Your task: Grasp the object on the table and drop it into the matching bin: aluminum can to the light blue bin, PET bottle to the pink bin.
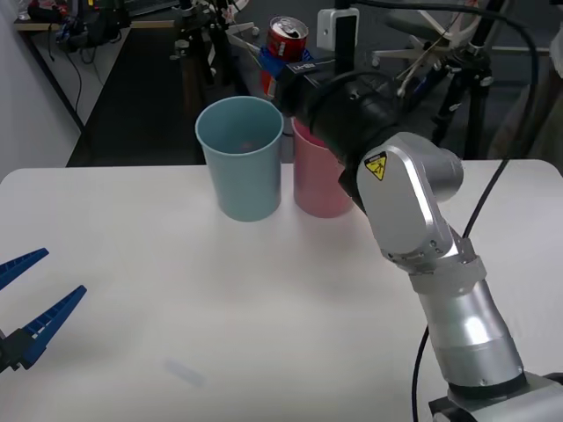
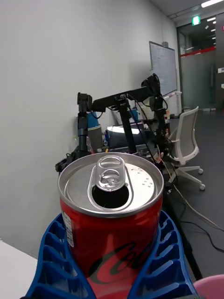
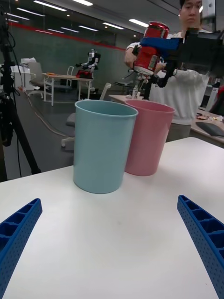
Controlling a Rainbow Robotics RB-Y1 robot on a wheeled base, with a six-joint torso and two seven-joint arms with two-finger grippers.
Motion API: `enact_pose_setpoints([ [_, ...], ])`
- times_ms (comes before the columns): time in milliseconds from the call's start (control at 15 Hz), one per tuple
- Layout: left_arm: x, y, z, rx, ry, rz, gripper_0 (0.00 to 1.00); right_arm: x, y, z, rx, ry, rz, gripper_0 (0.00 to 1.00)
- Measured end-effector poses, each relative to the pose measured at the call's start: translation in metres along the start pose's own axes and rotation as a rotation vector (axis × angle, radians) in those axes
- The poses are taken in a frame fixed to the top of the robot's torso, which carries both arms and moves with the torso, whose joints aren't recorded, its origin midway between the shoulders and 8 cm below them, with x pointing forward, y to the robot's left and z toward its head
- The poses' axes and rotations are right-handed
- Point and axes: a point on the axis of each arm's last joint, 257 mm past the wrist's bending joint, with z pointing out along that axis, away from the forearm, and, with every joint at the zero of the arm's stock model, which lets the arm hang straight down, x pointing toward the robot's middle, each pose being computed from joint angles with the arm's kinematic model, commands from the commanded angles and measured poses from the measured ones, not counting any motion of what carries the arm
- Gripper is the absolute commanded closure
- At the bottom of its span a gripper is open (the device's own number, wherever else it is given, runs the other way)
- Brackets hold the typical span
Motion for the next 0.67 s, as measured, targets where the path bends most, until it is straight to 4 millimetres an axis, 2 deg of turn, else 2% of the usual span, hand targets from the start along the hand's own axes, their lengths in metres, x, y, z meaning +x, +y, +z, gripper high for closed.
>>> enact_pose_setpoints([
  [333,0.000,0.000,0.000,0.000,0.000,0.000,0.00,0.019,0.006,0.044,0.005,0.028,-0.023,1.00],
  [667,0.000,0.000,0.000,0.000,0.000,0.000,0.00,0.040,0.005,0.063,0.013,0.075,-0.059,1.00],
])
